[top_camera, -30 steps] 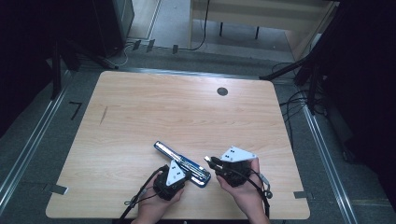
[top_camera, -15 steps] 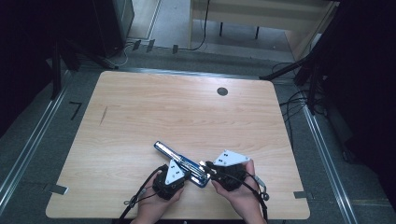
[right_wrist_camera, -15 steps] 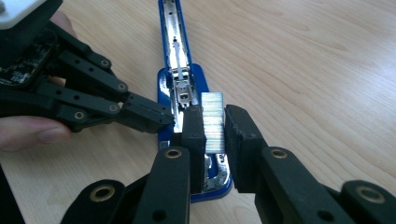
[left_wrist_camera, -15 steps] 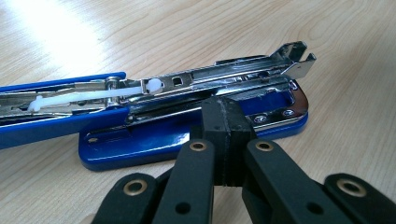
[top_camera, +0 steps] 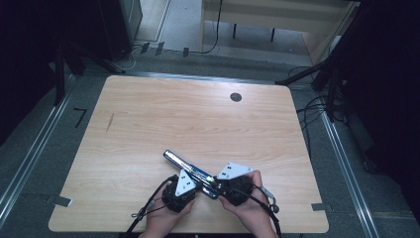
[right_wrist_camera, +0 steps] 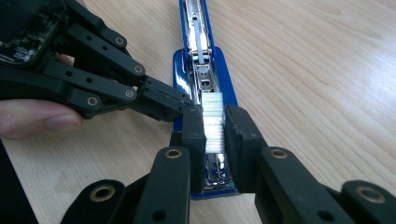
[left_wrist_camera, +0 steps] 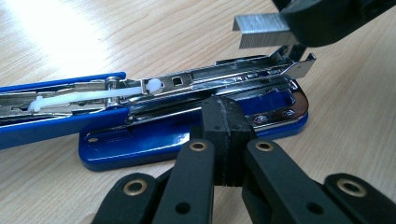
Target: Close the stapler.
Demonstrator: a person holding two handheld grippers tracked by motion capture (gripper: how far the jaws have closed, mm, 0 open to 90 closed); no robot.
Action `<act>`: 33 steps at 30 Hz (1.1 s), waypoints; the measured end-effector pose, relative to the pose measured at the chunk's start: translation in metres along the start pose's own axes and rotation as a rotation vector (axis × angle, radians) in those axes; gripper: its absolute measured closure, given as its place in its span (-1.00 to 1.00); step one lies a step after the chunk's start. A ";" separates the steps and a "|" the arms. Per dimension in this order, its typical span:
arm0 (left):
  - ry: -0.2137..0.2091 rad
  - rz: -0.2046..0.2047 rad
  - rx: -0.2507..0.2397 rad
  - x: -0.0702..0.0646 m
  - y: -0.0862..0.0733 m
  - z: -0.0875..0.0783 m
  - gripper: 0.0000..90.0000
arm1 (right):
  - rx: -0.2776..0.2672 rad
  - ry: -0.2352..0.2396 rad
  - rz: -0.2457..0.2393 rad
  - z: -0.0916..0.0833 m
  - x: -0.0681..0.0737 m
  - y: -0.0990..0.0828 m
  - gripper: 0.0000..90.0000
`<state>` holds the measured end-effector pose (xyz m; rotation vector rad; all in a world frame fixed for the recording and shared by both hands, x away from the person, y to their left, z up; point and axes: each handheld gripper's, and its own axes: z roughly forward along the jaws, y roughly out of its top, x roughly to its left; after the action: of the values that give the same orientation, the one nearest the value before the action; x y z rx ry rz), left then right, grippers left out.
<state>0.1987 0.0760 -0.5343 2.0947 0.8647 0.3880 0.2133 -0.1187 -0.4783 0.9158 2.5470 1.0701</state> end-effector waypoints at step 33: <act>-0.001 -0.001 -0.002 0.000 0.000 0.000 1.00 | 0.099 0.000 -0.009 0.019 -0.003 0.004 0.77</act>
<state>0.1987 0.0759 -0.5344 2.0925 0.8650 0.3870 0.2257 -0.1072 -0.4890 0.9276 2.6219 0.9488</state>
